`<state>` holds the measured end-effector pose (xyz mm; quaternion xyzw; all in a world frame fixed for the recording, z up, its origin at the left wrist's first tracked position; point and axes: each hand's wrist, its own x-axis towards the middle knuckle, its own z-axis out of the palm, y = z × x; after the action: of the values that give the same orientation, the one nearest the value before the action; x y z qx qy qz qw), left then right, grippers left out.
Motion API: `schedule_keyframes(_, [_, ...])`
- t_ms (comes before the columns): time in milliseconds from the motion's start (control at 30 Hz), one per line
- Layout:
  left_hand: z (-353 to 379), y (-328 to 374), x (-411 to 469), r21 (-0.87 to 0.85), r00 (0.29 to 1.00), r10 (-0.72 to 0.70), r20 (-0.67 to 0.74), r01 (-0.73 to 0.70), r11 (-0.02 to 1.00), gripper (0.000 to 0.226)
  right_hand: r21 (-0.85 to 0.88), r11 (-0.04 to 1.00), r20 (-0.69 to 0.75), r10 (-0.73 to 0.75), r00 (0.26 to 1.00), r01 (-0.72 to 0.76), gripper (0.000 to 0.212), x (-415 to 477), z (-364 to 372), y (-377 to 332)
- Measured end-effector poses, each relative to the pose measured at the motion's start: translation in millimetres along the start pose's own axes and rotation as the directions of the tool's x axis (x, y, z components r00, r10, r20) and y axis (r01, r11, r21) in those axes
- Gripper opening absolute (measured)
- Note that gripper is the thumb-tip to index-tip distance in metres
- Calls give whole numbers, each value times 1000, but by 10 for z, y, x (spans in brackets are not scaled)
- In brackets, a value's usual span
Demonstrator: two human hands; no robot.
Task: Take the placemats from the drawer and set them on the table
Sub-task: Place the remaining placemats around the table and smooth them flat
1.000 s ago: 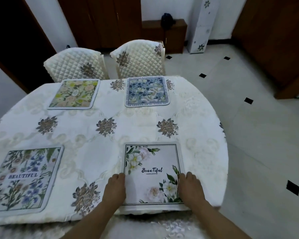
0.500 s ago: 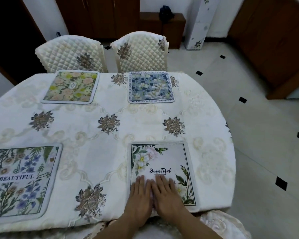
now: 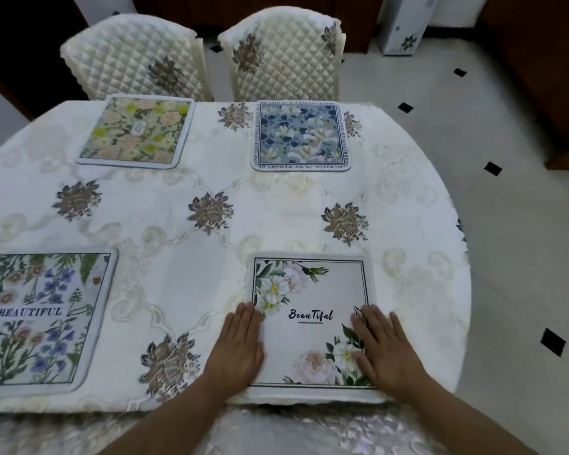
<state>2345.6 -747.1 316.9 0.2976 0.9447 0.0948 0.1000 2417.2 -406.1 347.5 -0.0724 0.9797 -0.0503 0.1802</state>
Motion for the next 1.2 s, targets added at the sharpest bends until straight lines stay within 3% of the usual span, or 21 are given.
schedule_keyframes(67, [-79,67,193,15,1000,-30,3,30,999,58,52,997,-53,52,997,-50,67,215,-15,-184])
schedule_keyframes(200, [-290,312,929,-31,998,-61,-28,60,998,61,66,996,-102,-58,993,65,67,1009,-218,-668])
schedule_keyframes(300, [-374,410,1444,-2,998,-59,-16,59,998,64,79,995,-87,-46,995,53,87,1525,-378,-779])
schedule_keyframes(400, [-328,229,1676,3,992,-120,-28,120,993,65,75,997,-125,-22,992,32,68,1706,-416,-555])
schedule_keyframes(500, [-224,-72,1547,16,992,-104,-74,106,994,67,55,996,-191,-60,980,72,64,1569,-345,-139])
schedule_keyframes(667, [-194,-275,1273,-19,987,-140,-80,139,990,65,149,988,-235,73,969,-38,68,1277,-252,355])
schedule_keyframes(967, [-146,-67,838,27,970,-242,-22,243,970,68,156,977,-180,173,968,-146,68,939,-109,199])
schedule_keyframes(1100, [-132,124,308,-8,964,-251,87,253,968,69,194,962,-85,211,974,-191,65,398,17,2])
schedule_keyframes(1200, [-97,205,79,25,957,-261,128,260,965,74,169,966,-91,210,973,-193,67,115,93,-102])
